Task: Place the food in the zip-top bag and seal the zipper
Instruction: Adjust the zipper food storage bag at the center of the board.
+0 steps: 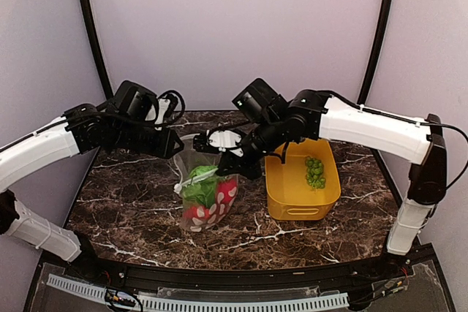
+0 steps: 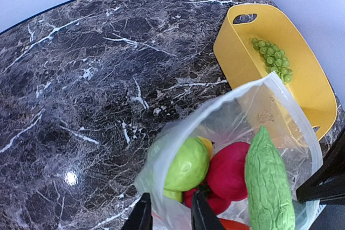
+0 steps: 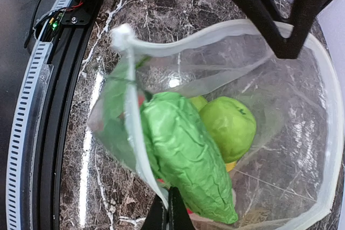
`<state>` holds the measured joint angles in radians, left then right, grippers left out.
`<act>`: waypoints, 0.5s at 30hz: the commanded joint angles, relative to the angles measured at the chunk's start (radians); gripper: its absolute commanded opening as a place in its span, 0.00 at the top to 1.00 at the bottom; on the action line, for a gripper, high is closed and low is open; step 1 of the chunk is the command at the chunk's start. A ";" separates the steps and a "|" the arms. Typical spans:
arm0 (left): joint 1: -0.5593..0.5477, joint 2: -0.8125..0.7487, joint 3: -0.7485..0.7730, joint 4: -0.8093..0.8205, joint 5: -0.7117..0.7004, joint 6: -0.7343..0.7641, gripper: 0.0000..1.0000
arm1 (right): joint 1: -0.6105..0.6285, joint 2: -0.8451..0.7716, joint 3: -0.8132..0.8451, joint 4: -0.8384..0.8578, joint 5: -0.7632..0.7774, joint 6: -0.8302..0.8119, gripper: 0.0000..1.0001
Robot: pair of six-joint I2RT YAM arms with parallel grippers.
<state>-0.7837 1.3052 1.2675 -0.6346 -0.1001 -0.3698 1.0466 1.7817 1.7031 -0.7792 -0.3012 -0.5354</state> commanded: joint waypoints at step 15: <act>-0.004 0.006 0.084 -0.090 0.009 -0.163 0.60 | 0.004 0.046 0.090 0.011 -0.068 0.029 1.00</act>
<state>-0.7837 1.3891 1.3018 -0.6441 -0.0715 -0.4557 1.0462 1.8530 1.8015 -0.7742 -0.3462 -0.5140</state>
